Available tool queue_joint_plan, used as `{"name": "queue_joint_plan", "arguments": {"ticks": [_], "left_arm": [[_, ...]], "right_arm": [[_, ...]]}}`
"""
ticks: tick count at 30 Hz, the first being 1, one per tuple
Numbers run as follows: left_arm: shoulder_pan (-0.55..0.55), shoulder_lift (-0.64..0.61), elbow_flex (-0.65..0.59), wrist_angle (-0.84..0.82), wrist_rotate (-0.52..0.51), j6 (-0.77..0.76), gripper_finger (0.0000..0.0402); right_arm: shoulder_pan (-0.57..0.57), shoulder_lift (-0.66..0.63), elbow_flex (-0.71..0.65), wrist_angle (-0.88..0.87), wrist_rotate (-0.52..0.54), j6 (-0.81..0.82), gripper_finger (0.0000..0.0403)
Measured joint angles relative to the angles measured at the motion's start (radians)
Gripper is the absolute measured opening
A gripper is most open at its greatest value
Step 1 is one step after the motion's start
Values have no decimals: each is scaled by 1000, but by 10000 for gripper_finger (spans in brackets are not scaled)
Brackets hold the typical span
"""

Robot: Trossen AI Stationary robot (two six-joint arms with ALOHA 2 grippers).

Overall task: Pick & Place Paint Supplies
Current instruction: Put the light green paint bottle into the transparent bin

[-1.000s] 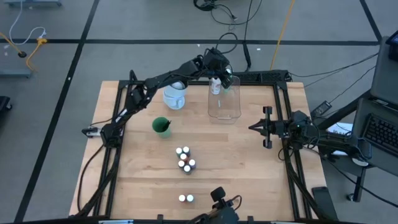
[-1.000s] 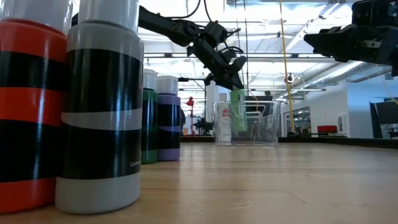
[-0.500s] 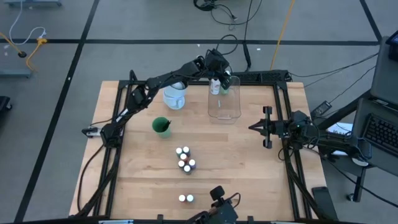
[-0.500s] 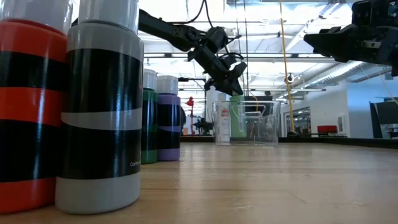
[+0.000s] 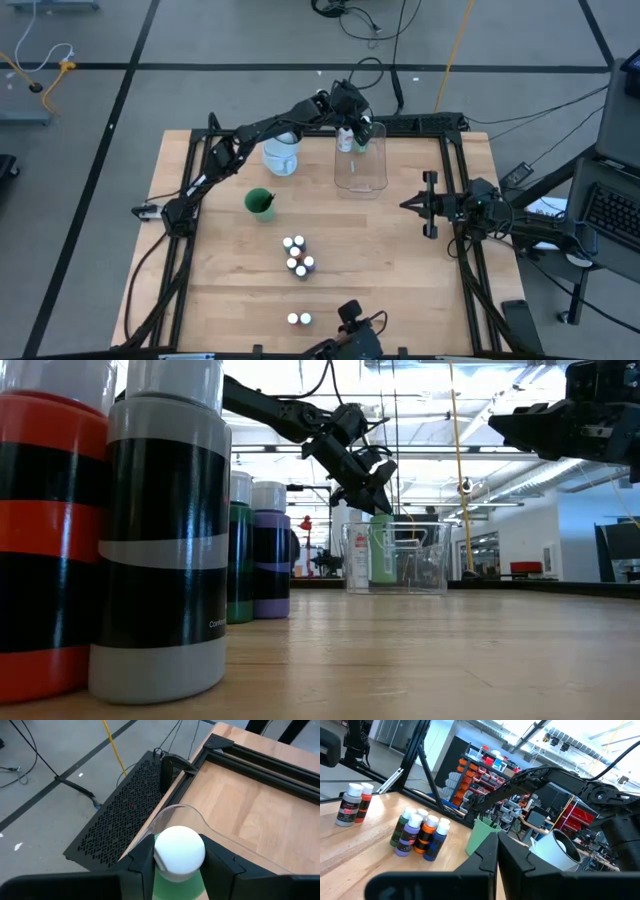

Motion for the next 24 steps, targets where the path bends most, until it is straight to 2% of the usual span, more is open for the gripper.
{"name": "queue_joint_plan", "arguments": {"ticks": [11,19,24], "left_arm": [[-9,0,0,-9,-10,46,128],[-17,0,0,-10,-52,52,192],[-21,-18,0,-6,-53,88,214]], "right_arm": [[0,0,0,-5,0,0,4],[0,0,0,-5,0,0,4],[0,0,0,-6,0,-1,4]]}}
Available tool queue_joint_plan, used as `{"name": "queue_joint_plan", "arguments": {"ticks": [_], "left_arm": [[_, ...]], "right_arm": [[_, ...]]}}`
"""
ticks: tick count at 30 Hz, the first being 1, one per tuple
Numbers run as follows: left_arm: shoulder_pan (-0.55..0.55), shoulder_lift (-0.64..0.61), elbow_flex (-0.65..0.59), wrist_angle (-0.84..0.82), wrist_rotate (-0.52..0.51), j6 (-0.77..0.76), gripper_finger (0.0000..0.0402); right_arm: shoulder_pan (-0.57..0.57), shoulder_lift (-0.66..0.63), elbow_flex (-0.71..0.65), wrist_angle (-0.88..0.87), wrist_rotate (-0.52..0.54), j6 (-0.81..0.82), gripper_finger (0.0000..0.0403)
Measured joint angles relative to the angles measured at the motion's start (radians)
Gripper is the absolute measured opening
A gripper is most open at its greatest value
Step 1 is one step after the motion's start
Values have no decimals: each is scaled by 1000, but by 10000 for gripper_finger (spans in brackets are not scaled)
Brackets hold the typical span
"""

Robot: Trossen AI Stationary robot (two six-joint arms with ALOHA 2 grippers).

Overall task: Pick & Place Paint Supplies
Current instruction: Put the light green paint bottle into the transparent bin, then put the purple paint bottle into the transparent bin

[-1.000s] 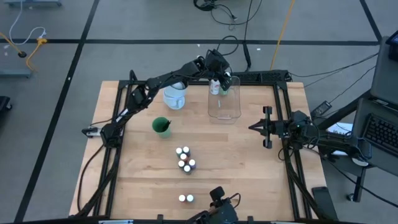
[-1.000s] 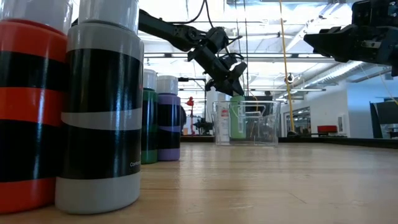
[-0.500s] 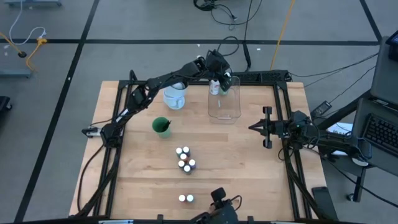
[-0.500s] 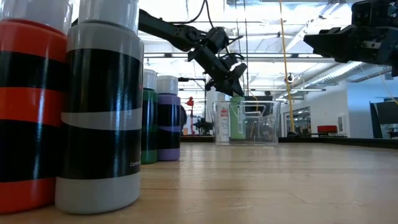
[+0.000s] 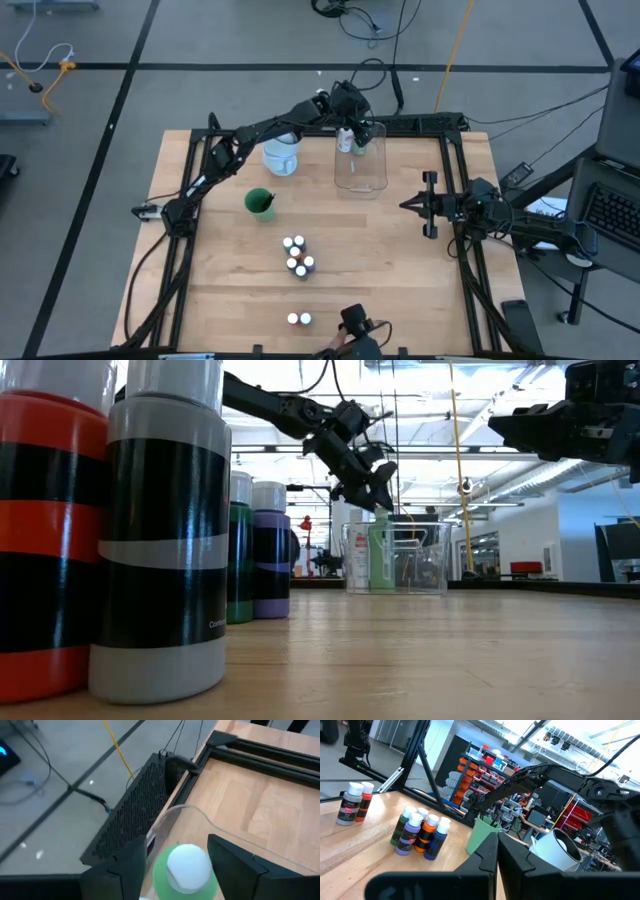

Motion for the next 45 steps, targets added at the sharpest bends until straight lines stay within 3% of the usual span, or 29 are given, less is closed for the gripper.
{"name": "queue_joint_plan", "arguments": {"ticks": [6,11,14,16,20,22,25,28,31,33,37,40,45], "left_arm": [[-39,-166,0,-76,-82,77,212],[-120,-410,0,-396,-226,173,190],[-185,-557,2,-635,-318,194,142],[-211,-637,1,-762,-359,125,98],[-217,-812,-141,-844,-287,-30,14],[-228,-929,-308,-782,-226,-44,11],[-234,-1117,-624,-546,-178,-43,17],[-218,-1304,-992,-194,-90,28,5],[-208,-1464,-1344,200,115,137,6],[-208,-1536,-1530,396,152,140,8],[-174,-1663,-1762,613,133,140,3],[-134,-1784,-1886,718,245,165,6],[-73,-1895,-2016,840,248,64,2]], "right_arm": [[0,0,0,-4,0,-6,4],[-1,0,0,-10,1,-22,4],[-1,0,0,-11,0,-23,4],[-1,0,0,-10,0,-18,4],[-1,0,0,-5,0,0,4],[-1,0,0,-5,0,11,4],[-1,0,0,-5,0,38,4],[-1,0,0,-5,0,53,4],[-1,0,0,-5,0,56,4],[-1,0,0,-5,0,68,4],[-1,0,0,-5,0,74,4],[-1,0,0,-5,0,74,4],[-1,0,0,-5,0,74,4]]}}
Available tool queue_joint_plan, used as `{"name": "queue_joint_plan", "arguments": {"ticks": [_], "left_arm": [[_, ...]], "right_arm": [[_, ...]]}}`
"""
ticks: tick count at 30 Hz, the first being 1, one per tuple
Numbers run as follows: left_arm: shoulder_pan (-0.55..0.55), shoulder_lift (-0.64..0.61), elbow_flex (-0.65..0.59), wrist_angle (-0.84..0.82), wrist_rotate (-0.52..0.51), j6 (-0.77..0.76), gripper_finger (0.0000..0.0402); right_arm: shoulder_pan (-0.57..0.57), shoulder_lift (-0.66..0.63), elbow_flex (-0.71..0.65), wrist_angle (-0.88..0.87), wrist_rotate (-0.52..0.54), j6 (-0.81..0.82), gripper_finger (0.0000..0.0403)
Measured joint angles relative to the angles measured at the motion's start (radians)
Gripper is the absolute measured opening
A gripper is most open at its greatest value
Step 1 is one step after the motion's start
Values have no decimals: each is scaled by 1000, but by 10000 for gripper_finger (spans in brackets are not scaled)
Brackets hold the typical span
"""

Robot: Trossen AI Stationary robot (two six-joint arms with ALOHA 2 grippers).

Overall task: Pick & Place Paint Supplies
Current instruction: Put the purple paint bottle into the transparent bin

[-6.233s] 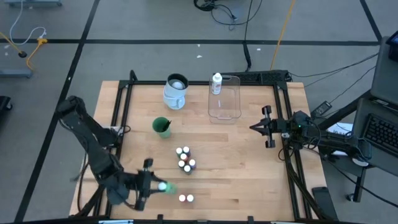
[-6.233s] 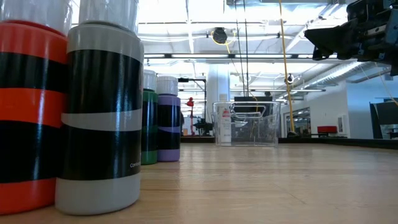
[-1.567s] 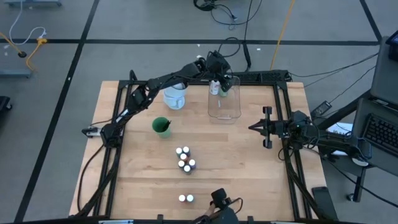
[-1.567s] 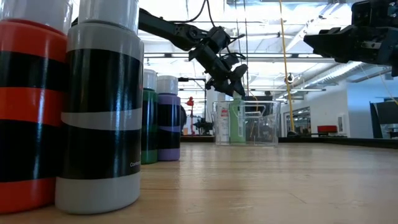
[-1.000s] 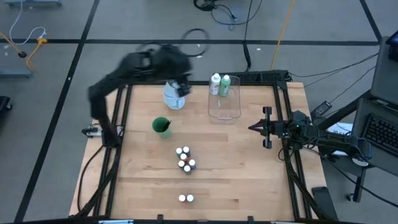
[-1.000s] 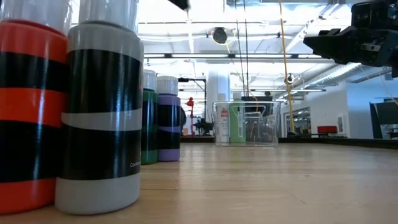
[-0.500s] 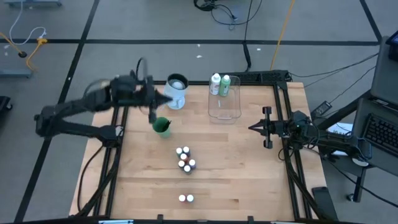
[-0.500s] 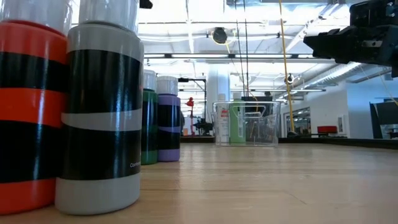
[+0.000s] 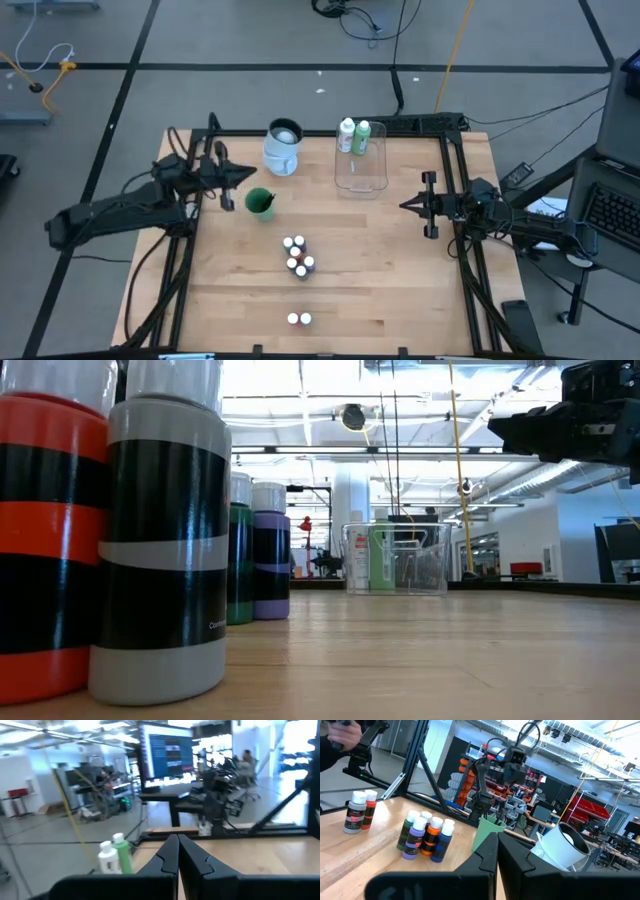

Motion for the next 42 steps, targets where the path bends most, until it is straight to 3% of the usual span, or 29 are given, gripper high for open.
{"name": "queue_joint_plan", "arguments": {"ticks": [7,14,19,25,27,31,33,42], "left_arm": [[55,-11,-94,-50,25,0,1],[110,-28,-266,201,131,-34,1],[108,-28,-314,231,224,-43,0],[51,-55,-294,218,222,-28,0],[14,-84,-286,158,204,13,0],[-48,-162,-285,-28,72,128,0],[-57,-203,-287,-89,69,166,0],[-56,-264,-288,-118,8,31,0]], "right_arm": [[0,0,0,7,5,0,4],[0,0,0,-1,5,8,4],[0,0,0,-1,5,37,4],[0,0,0,-8,33,98,4],[-1,0,0,-8,52,153,4],[-1,-4,0,-8,124,234,3],[-1,-4,0,-24,156,239,1],[-1,-4,0,-43,161,283,2]]}}
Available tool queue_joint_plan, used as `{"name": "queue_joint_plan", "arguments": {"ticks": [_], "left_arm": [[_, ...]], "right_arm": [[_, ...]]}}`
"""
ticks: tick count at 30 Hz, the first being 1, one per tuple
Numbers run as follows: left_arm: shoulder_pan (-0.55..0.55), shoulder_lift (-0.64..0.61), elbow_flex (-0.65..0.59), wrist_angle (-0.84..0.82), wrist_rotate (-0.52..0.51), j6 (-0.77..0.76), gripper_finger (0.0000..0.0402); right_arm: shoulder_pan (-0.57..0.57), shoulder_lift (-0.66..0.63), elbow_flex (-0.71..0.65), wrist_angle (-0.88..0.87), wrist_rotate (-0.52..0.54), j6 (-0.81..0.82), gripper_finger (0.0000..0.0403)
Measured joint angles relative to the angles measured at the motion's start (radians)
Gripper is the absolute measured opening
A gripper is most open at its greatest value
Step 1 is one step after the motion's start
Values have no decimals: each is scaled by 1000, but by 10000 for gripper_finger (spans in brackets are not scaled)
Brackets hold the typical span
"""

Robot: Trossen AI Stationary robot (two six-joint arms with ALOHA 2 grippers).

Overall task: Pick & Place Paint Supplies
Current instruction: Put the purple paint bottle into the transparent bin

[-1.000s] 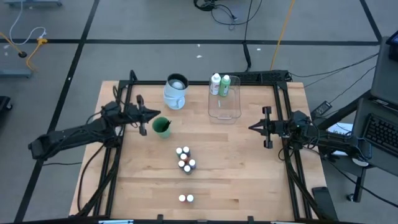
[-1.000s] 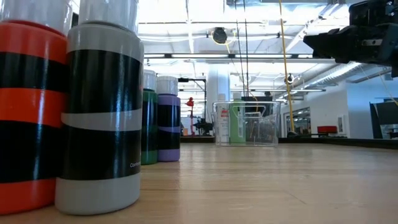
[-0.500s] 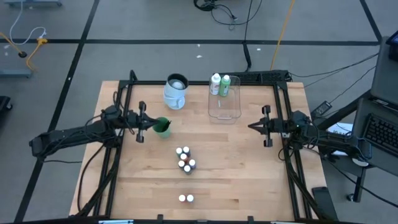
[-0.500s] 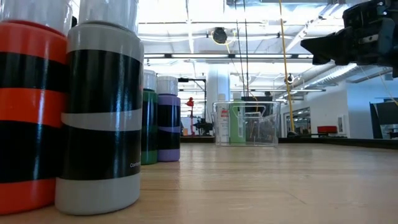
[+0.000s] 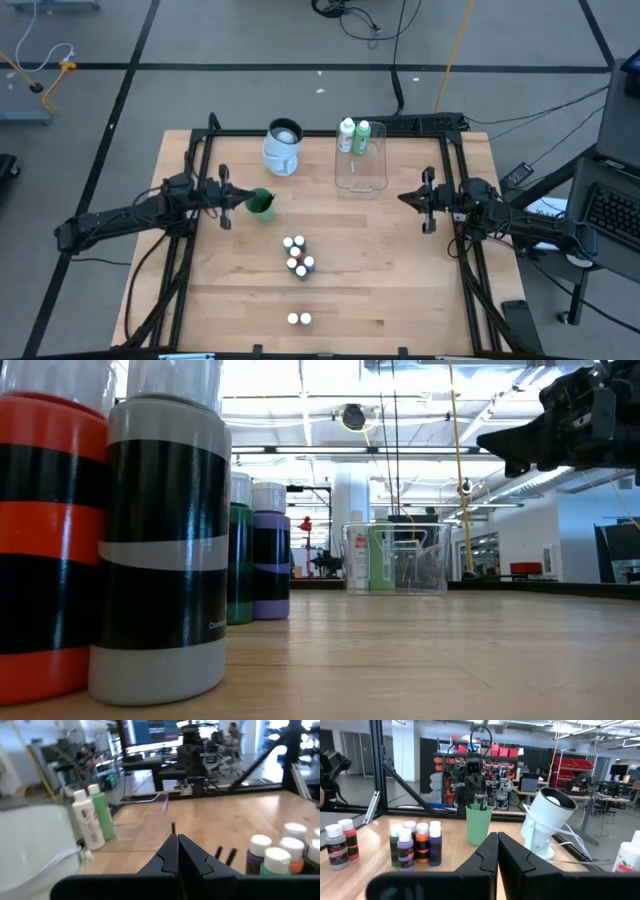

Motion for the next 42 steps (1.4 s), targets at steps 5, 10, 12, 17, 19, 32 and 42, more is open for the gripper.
{"name": "queue_joint_plan", "arguments": {"ticks": [5,10,12,17,19,32,42], "left_arm": [[0,8,0,0,-42,-119,0],[0,9,0,-2,-44,-130,1],[0,9,0,-2,-44,-123,1],[0,9,0,-1,-44,-131,4],[0,9,0,-2,-44,-132,9],[0,9,0,-2,-43,-134,19],[0,9,0,-2,-43,-134,19]], "right_arm": [[0,0,0,-2,0,-15,4],[0,0,0,-1,-2,-43,4],[0,0,0,8,-2,-57,4],[0,0,0,37,-3,-67,4],[0,0,0,44,-3,-67,4],[0,0,0,41,-4,-114,4],[0,0,0,35,-4,-112,4]]}}
